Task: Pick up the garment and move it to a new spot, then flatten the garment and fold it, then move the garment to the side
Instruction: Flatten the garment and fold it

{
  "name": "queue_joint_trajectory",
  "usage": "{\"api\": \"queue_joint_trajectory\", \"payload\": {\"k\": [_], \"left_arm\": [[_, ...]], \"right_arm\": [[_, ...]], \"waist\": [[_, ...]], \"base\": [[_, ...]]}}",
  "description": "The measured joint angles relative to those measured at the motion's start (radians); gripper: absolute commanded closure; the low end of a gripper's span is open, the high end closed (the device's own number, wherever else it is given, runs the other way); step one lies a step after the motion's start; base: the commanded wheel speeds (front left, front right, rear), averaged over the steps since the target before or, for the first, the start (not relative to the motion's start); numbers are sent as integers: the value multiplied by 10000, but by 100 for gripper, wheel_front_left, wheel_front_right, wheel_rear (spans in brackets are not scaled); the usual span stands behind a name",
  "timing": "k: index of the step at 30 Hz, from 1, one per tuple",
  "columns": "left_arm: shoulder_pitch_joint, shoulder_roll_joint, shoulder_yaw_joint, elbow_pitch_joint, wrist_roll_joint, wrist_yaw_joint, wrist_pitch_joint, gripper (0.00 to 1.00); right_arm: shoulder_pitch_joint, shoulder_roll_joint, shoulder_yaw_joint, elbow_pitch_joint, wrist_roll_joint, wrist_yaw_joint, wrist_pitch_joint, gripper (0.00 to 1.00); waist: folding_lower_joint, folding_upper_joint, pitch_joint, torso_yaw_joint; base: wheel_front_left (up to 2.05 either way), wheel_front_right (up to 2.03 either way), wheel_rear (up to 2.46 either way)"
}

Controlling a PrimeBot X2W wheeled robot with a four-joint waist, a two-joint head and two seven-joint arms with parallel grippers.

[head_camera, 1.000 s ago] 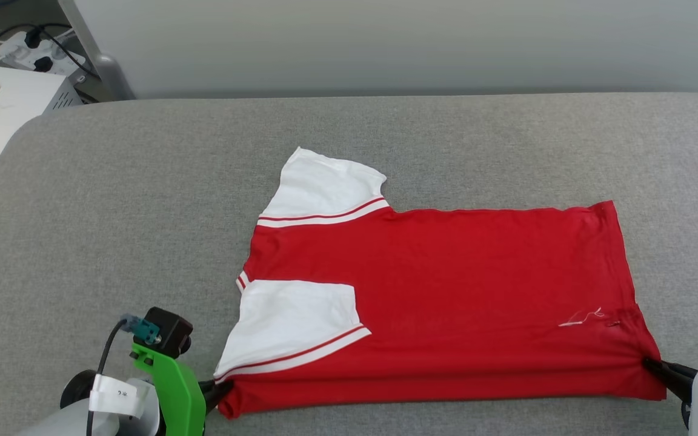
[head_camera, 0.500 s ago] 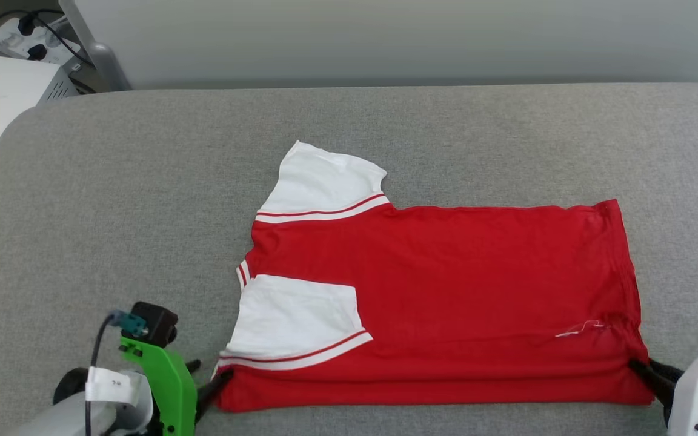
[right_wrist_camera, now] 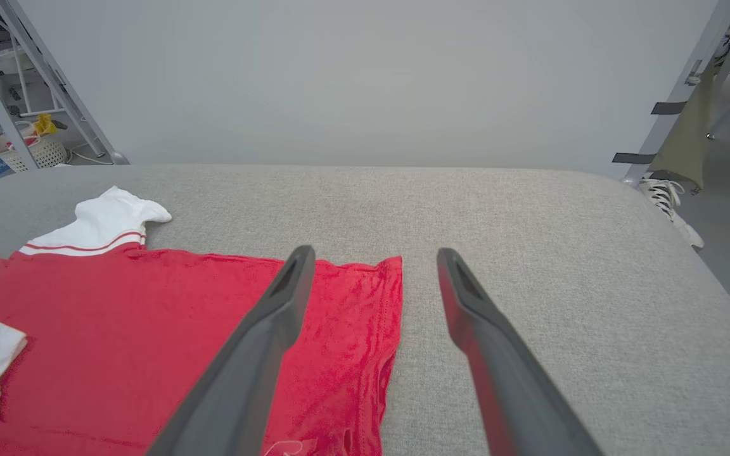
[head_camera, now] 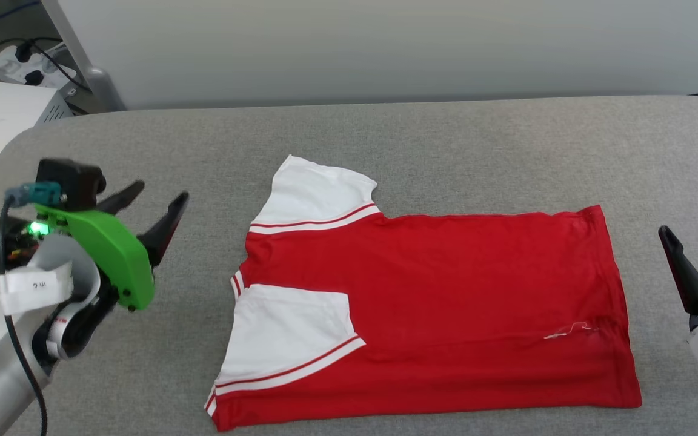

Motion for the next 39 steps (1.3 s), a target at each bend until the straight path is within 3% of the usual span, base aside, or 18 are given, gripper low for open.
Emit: {"api": "queue_joint_trajectory", "payload": {"k": [6,11,16,19,26,34,39], "left_arm": [[-1432,-917,307,892,443,-19,-318,0],[-2967,-1615,385,1962,633,-516,111,0],[-4484,-2169,42,3290,598,-1227,1768,0],[-5238,-2512,-307,4103,196,-1593,3632,0],[-6739,-3001,-851,5348,-222,-1848,6393,0],[-7264,-3467,-1423,6495,-194,-1952,7394,0],[-7440,-3463,-1634,6623,-77,-1996,7471,0]], "right_arm": [[-193,1162,-652,-1154,-1321,0,-577,0],[-477,1718,-656,-2006,-1816,0,-593,0],[-790,1948,-422,-2433,-2056,0,-525,0],[-1072,1992,-290,-2468,-2077,0,-499,0],[-1643,2000,-104,-2418,-2107,0,-504,0],[-2205,1996,182,-2036,-2021,0,-788,0],[-2236,1960,167,-1758,-1950,0,-890,0]], "waist": [[0,0,426,-141],[0,0,1063,-309],[0,1,1826,-521],[1,0,2340,-683],[1,0,3441,-1077],[2,1,4696,-1629],[1,1,4878,-1763]], "base": [[0,0,0],[0,0,0],[0,0,0],[0,0,0],[0,0,0],[0,0,0],[0,0,0]]}}
